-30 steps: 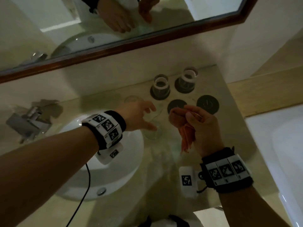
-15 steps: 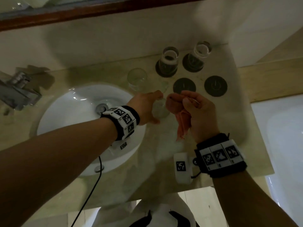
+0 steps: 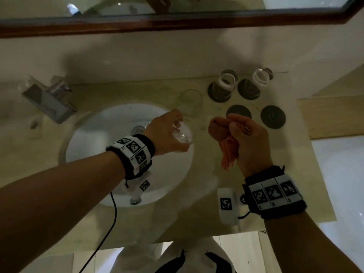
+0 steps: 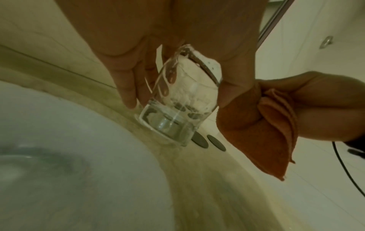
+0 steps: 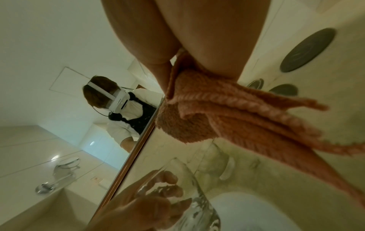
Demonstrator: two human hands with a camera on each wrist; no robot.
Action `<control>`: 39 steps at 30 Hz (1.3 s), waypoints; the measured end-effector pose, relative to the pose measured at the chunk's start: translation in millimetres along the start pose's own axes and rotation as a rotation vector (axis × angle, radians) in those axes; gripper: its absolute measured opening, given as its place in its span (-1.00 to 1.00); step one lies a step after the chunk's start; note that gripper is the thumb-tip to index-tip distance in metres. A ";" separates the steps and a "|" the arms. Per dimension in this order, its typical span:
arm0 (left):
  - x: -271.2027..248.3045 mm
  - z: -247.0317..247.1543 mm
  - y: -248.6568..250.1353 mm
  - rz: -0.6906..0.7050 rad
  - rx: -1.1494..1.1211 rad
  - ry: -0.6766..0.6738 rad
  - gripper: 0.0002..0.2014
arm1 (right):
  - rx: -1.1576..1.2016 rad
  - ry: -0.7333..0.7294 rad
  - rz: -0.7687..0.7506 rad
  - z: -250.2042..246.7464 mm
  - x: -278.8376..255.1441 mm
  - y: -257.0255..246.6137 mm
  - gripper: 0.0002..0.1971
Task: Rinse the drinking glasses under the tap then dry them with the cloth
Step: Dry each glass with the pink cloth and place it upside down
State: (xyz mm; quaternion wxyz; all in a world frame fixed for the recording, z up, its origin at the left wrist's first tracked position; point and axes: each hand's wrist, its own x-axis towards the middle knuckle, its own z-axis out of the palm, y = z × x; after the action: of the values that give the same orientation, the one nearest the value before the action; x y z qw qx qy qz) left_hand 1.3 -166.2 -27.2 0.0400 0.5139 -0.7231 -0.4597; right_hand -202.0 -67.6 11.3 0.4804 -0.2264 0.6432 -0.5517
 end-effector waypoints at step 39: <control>-140.4 -155.6 -5.2 0.184 0.244 0.110 -0.37 | -0.616 -0.788 -0.266 159.3 -87.9 -60.5 -0.67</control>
State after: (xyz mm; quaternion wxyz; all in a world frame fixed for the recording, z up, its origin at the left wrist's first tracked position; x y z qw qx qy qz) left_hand 153.3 -154.1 116.7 0.0588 0.4712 -0.8143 -0.3338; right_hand -39.9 -91.3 111.0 0.5231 -0.6277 0.5116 -0.2657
